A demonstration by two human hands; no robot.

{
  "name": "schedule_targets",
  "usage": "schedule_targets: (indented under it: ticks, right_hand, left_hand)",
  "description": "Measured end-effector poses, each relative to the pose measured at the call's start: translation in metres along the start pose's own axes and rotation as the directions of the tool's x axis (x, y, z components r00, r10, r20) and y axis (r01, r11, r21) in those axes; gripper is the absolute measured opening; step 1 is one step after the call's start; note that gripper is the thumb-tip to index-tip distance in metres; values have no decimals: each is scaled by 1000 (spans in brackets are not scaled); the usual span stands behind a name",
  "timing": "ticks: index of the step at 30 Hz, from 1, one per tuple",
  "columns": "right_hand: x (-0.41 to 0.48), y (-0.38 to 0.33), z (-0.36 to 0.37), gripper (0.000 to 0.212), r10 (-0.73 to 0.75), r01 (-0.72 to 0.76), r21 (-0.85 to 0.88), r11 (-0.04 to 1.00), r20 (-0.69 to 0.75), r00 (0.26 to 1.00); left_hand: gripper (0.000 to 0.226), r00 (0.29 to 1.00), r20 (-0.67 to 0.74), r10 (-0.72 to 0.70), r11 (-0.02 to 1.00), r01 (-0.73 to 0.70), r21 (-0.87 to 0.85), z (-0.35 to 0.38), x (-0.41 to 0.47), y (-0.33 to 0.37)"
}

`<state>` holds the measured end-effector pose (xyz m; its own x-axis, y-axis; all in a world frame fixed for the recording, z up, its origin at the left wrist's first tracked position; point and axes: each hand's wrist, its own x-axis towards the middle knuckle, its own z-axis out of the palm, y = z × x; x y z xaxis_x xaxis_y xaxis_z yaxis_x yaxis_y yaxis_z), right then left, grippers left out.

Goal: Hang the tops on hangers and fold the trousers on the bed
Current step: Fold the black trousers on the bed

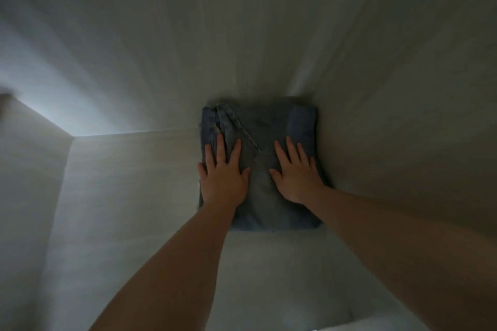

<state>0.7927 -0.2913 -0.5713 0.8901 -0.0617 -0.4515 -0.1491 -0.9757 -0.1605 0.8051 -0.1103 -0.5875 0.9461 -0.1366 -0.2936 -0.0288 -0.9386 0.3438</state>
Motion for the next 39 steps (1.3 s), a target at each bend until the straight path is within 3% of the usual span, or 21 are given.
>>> schedule_targets:
  ticks: [4, 7, 11, 15, 20, 27, 33, 39]
  right_hand:
    - [-76, -2, 23, 74, 37, -37, -7, 999, 73, 997]
    - [-129, -3, 39, 74, 42, -32, -52, 998, 216, 976]
    - [-182, -2, 39, 68, -26, 35, -27, 999, 278, 960]
    - [-236, -12, 33, 66, -104, 86, 101, 991, 197, 975]
    - [-297, -27, 23, 65, -204, 178, 235, 956, 94, 974]
    - [-368, -46, -7, 59, -455, 397, 448, 801, 25, 890]
    - [-423, -44, -12, 56, -707, 607, 493, 624, 24, 707]
    - [-485, -39, 0, 54, -857, 690, 580, 433, 28, 515]
  left_hand:
    - [71, 997, 66, -34, 998, 29, 64, 20, -90, -6]
    - [77, 967, 244, -74, 997, 63, 55, 30, -157, -15]
    - [71, 873, 478, -97, 961, 208, -185, 28, -207, -23]
    - [68, 948, 296, -116, 880, 236, -412, -1, -253, -22]
    - [62, 964, 176, -199, 699, 266, -664, -51, -307, -15]
    - [43, 949, 45, -311, 659, 249, -710, -92, -403, -6]
    - [39, 836, -182, -518, 682, 276, -677, -100, -522, 29]
    - [37, 602, -431, -673, 727, 429, -536, -67, -632, 59]
